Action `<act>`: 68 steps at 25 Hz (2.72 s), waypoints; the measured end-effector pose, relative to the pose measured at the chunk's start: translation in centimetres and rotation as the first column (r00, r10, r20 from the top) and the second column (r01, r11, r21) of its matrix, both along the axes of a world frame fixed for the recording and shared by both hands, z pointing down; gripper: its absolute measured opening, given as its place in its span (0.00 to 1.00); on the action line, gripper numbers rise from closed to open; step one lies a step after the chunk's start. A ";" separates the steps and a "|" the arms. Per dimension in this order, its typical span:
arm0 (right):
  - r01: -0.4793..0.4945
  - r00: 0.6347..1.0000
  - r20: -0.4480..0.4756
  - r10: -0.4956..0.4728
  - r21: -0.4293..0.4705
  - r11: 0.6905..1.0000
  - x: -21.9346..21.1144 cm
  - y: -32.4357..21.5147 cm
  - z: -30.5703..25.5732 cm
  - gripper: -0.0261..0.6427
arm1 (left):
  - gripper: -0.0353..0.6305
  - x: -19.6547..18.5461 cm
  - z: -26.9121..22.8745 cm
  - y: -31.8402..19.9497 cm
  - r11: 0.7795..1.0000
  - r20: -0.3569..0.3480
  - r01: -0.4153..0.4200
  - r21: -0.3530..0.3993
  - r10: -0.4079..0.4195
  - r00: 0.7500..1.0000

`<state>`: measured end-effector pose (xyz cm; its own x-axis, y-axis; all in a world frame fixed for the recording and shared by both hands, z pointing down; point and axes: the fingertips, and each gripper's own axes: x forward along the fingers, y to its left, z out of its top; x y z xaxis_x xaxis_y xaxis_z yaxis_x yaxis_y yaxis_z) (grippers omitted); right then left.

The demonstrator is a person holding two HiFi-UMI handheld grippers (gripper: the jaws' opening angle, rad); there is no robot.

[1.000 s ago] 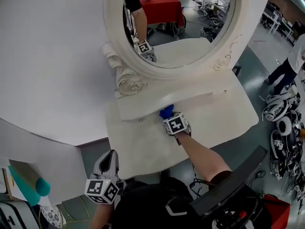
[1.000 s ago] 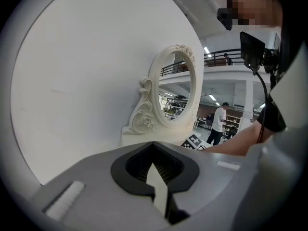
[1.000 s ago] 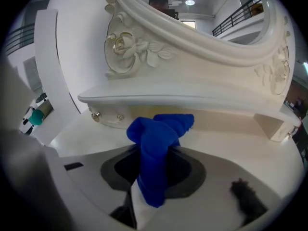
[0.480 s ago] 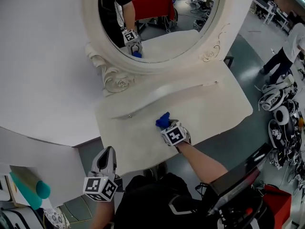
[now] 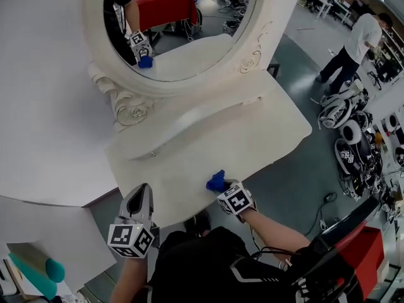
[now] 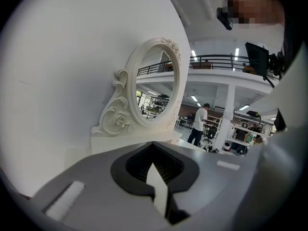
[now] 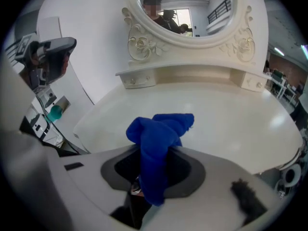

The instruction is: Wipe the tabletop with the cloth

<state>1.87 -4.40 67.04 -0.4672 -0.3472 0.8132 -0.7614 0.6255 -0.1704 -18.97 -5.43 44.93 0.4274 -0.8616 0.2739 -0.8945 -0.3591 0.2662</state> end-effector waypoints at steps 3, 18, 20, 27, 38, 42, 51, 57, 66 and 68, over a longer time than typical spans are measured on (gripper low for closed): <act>0.005 1.000 -0.002 -0.005 -0.057 0.998 1.0 2.0 0.0 0.23 | 0.06 0.3 -0.5 -0.7 1.000 -0.027 -0.024 0.015 0.024 0.999; -0.101 0.994 -0.016 0.104 0.123 0.987 -3.1 -17.1 -2.3 0.23 | 0.06 -2.8 -0.9 -1.3 0.998 -0.048 0.017 0.055 -0.014 0.999; -0.080 0.996 -0.037 0.086 0.128 0.988 -3.6 -19.3 -1.4 0.23 | 0.06 -2.8 -0.9 -0.9 0.998 -0.033 0.038 0.058 -0.036 0.999; 0.049 0.999 -0.022 -0.046 0.155 0.987 -4.6 -20.7 -0.3 0.23 | 0.06 -1.5 -0.2 -1.3 0.987 -0.018 0.157 0.028 -0.157 0.988; 0.239 0.971 -0.034 -0.237 0.101 0.966 0.0 -11.5 0.0 0.23 | 0.06 4.0 0.0 -4.5 0.973 -0.036 0.231 0.017 -0.230 0.972; 0.273 0.962 -0.006 -0.273 0.034 0.961 2.7 -7.7 -0.3 0.23 | 0.06 6.1 0.1 -5.5 0.978 -0.047 0.208 0.016 -0.207 0.977; 0.311 0.949 0.077 -0.307 -0.053 0.949 5.9 -2.6 -0.5 0.23 | 0.06 9.7 0.3 -7.3 0.987 -0.053 0.160 0.033 -0.158 0.986; 0.401 0.913 0.143 -0.382 -0.150 0.904 6.6 -1.1 -0.7 0.23 | 0.06 10.6 0.3 -7.7 0.980 -0.043 0.197 0.032 -0.196 0.980; 0.299 0.946 0.110 -0.304 0.065 0.952 4.3 -18.7 -2.7 0.23 | 0.06 10.6 -0.4 -6.0 0.956 0.005 0.294 0.017 -0.294 0.956; 0.261 0.961 0.077 -0.267 0.079 0.962 3.5 -22.3 -2.1 0.23 | 0.06 10.3 -0.5 -5.5 0.952 0.014 0.306 0.009 -0.306 0.952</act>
<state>5.42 -26.73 64.91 -0.6166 -0.2543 0.7451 -0.5519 0.8146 -0.1787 -8.64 -10.92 44.43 0.1385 -0.9523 0.2718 -0.9658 -0.0691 0.2499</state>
